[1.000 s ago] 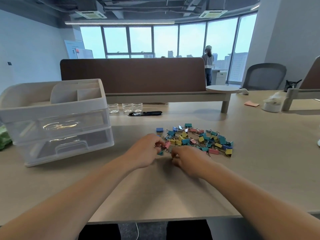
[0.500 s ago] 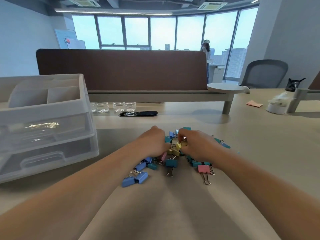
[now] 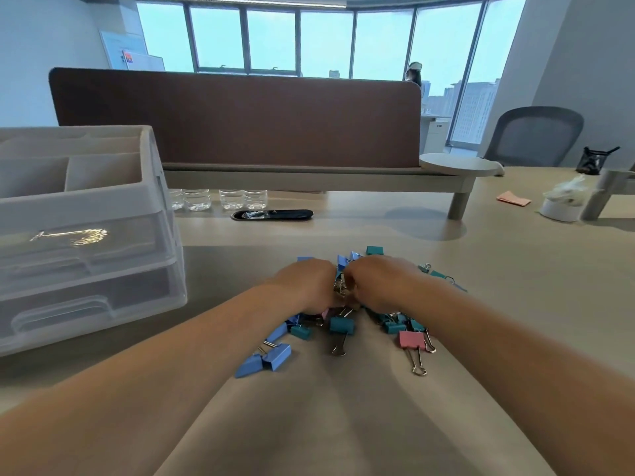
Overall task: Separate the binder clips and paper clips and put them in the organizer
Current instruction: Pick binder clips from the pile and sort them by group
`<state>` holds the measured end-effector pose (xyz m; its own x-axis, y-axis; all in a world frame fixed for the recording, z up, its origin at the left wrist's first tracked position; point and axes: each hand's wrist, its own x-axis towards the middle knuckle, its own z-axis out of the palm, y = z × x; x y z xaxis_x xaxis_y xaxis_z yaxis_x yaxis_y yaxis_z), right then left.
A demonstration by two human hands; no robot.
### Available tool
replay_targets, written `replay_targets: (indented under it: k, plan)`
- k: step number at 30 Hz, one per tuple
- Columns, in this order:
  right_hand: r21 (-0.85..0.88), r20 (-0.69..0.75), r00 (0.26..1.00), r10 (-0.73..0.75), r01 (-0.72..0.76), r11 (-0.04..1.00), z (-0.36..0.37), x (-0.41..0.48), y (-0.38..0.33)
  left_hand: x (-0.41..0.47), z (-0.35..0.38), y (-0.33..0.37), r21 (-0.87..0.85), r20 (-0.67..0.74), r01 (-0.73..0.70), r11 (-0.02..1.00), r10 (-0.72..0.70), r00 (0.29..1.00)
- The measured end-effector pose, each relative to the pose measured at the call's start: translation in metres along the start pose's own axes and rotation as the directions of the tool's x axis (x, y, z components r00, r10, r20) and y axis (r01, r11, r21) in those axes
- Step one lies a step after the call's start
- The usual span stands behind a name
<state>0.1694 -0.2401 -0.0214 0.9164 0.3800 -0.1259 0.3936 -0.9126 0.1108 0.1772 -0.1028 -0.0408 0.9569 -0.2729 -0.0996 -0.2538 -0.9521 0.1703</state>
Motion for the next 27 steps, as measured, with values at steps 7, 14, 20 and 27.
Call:
replay_targets:
  k: [7,14,20,27]
  plan:
    - [0.040,0.066,0.996,0.065,-0.068,0.997,0.006,0.013,-0.002,-0.002,0.005,-0.005,-0.130,-0.012,0.002,0.991,-0.003,1.000]
    - [0.259,0.104,0.993,0.060,-0.086,0.962,-0.005,0.015,0.006,-0.011,-0.005,-0.014,-0.326,-0.142,0.020,0.945,-0.070,0.987]
    - [0.429,-0.009,0.988,0.152,-0.134,0.893,-0.018,0.010,0.031,-0.004,-0.013,-0.010,-0.368,-0.168,0.016,0.930,-0.083,0.982]
    - [0.484,-0.069,0.965,0.252,-0.188,0.854,-0.007,0.018,0.056,0.015,-0.015,0.004,-0.306,-0.121,0.027,0.952,-0.066,0.990]
